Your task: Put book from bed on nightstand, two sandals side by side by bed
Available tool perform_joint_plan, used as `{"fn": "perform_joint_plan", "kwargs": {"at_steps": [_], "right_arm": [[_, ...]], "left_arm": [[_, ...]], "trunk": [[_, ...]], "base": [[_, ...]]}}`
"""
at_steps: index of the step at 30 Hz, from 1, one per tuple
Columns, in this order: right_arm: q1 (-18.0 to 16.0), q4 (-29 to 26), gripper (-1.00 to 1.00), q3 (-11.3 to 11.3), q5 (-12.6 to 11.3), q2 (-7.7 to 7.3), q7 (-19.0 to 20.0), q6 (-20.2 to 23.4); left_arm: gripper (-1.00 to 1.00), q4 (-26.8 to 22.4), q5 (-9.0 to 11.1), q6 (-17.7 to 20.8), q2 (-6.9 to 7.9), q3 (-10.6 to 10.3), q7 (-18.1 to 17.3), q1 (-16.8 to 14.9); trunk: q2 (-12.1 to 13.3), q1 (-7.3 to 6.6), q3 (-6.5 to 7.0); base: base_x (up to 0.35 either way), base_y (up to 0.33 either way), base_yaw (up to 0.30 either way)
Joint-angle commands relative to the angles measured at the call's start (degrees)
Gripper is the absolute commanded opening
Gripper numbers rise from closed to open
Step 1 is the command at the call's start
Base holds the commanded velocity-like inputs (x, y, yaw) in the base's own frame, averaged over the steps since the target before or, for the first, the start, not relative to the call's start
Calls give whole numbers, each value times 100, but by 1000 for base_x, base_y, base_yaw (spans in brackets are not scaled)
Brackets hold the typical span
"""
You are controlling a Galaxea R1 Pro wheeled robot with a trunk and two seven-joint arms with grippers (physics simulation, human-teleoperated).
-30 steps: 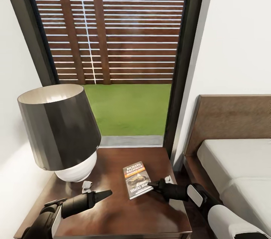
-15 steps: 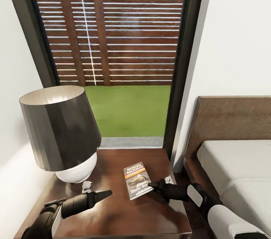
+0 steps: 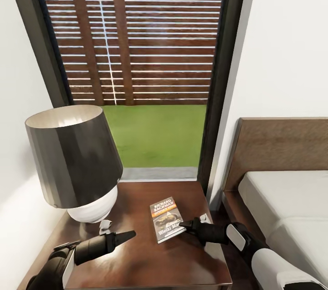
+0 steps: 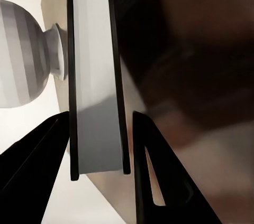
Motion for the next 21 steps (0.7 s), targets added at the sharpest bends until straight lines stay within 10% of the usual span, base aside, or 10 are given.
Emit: {"fn": "perform_joint_plan", "kwargs": {"at_steps": [1,21], "right_arm": [[-1,12,-100,90,175,-10,-391,-77],[-1,16,-100,85,166,-10,-391,-77]], "left_arm": [[100,-6,-60,61,-6,28,-45,-5],[100,-6,-60,61,-6,33,-46,-5]], "trunk": [[-2,-1,-6],[-5,4,-51]], "base": [[0,0,0],[0,0,0]]}}
